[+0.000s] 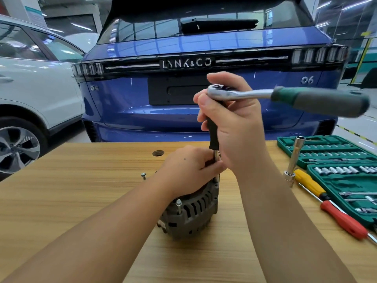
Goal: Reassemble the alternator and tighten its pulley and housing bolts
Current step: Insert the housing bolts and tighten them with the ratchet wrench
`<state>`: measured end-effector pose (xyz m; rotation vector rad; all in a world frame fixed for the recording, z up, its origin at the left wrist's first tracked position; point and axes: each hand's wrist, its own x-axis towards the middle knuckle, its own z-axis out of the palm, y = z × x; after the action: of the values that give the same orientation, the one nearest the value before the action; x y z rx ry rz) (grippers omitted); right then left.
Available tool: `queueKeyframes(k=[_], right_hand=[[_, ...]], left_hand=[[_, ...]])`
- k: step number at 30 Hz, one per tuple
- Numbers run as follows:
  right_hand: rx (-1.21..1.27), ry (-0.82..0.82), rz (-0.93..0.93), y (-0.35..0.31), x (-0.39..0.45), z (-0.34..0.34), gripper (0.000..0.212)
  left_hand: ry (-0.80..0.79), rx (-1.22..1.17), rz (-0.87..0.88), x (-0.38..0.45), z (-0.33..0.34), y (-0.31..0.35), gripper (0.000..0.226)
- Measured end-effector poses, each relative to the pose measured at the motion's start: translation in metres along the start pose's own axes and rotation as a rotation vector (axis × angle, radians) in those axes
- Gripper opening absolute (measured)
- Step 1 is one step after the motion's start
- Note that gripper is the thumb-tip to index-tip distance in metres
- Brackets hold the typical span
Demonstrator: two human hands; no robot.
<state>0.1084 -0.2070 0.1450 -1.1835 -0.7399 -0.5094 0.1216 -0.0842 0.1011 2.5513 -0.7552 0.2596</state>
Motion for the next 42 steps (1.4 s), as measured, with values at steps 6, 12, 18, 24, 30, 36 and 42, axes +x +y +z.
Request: queueKeyframes(k=[6,12,18,24,30,36,42], right_hand=[[0.260,-0.257,0.080,0.004,0.002,-0.012,0.041],[0.358,-0.187,0.244,-0.002,0.006,-0.010,0.076],[-0.093,0.199,0.175,-0.011,0.001,0.004,0.022],[0.166,0.080,0.329,-0.010,0.006,-0.015,0.025],[0.099,-0.032,0.055,0.004,0.001,-0.004,0.033],[0.138,-0.096,0.052,0.010,0.004,-0.004,0.050],[0.281,-0.079,0.205,0.006,0.008,-0.011,0.052]], left_hand=[[-0.012,0.020,-0.049,-0.002,-0.002,-0.001,0.055],[-0.027,-0.010,-0.067,0.000,-0.002,-0.003,0.051],[-0.062,-0.008,-0.026,-0.001,-0.003,0.002,0.057],[-0.052,0.028,-0.021,0.000,-0.003,0.003,0.052],[-0.041,-0.007,-0.047,0.000,-0.002,0.000,0.046],[-0.059,-0.024,-0.062,-0.003,-0.002,-0.002,0.058],[-0.040,0.017,-0.053,0.001,-0.001,-0.003,0.047]])
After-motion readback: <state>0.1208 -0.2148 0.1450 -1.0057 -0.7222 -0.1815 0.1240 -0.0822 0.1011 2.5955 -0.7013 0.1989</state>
